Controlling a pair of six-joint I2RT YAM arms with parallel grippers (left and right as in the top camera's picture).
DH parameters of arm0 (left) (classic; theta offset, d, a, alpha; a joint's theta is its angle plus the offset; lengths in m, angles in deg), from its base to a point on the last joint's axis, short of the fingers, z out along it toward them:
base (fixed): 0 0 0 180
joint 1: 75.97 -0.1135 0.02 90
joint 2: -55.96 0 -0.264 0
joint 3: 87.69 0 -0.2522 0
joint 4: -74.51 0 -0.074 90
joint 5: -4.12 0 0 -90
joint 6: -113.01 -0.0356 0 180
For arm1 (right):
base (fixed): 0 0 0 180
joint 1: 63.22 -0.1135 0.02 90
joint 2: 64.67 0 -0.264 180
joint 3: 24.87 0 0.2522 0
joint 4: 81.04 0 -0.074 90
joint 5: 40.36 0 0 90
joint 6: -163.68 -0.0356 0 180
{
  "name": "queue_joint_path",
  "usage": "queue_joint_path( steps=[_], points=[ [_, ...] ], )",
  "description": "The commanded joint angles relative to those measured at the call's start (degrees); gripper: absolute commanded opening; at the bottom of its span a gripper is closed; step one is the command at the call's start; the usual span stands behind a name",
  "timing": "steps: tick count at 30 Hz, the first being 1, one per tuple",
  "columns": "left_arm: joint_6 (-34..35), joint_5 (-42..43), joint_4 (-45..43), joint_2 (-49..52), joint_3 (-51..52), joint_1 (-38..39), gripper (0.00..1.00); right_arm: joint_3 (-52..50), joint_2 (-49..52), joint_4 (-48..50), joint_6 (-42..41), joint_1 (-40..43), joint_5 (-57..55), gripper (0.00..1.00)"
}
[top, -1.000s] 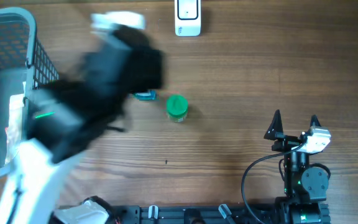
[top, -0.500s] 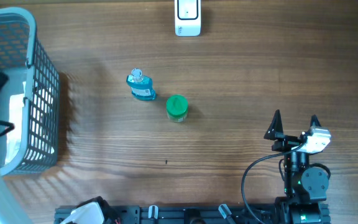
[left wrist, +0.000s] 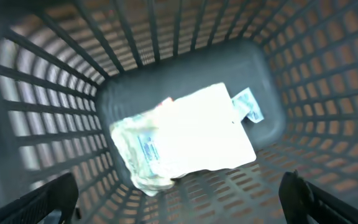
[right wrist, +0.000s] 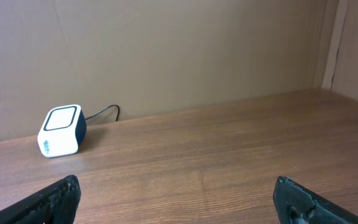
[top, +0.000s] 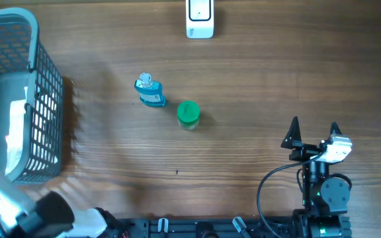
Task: Scan the item barcode
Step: 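Lower the left gripper into the basket and grasp the tan pouch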
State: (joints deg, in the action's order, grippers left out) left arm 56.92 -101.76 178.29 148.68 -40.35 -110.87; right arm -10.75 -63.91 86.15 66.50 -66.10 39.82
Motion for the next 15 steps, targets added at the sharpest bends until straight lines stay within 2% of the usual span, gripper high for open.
queue_joint_path(
  steps=[1, 6, 10, 15],
  points=[
    [0.3, 2.1, 0.7, 3.6, -0.3, -0.2, 1.00, 0.0, -0.2, 0.3, 1.0, 0.2, 0.9, 1.00],
    [-12.3, 2.0, -2.5, 7.0, 2.8, -0.3, 1.00, 0.0, -0.2, 0.3, 1.0, 0.2, 0.9, 1.00],
    [-14.7, 3.3, -7.3, 8.2, 8.4, -0.3, 1.00, 0.0, -0.2, 0.3, 1.0, 0.2, 0.9, 1.00],
    [-28.7, 14.8, -15.5, 8.2, 20.1, -0.2, 1.00, 0.0, -0.2, 0.3, 1.0, 0.2, 0.9, 1.00]
  ],
)
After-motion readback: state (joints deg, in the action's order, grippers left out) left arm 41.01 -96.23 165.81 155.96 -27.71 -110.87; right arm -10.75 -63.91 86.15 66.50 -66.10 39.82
